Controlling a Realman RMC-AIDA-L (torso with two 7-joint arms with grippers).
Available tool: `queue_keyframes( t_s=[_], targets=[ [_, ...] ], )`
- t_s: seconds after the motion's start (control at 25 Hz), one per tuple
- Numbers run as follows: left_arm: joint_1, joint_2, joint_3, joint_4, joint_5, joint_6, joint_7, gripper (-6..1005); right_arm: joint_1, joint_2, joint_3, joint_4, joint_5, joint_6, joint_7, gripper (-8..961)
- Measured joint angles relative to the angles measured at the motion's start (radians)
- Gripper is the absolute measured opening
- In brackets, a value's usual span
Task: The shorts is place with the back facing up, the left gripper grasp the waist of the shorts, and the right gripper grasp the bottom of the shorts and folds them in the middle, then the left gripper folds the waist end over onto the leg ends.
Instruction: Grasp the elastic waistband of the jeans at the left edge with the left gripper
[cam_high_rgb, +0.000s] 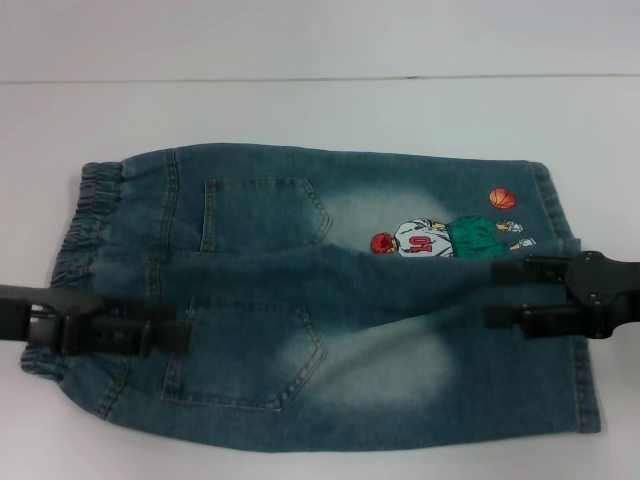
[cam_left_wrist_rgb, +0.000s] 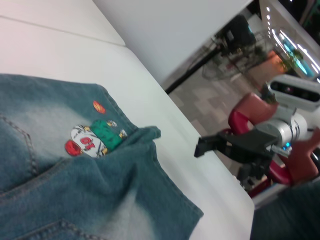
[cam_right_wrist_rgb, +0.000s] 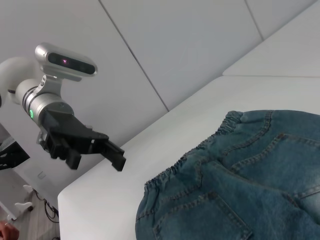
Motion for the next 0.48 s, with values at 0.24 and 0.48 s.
queue_keyframes(
  t_s=[0.24, 0.48],
  targets=[
    [0.0, -0.001, 0.021, -0.001, 0.003, 0.004, -0.002, 815, 0.008, 0.001, -0.001, 0.001, -0.009, 0.0, 0.0, 886],
    [-0.002, 0.002, 0.018, 0.002, 0.017, 0.002, -0.02, 814, 0.011, 0.002, -0.001, 0.0, -0.01, 0.0, 0.001, 887]
  ],
)
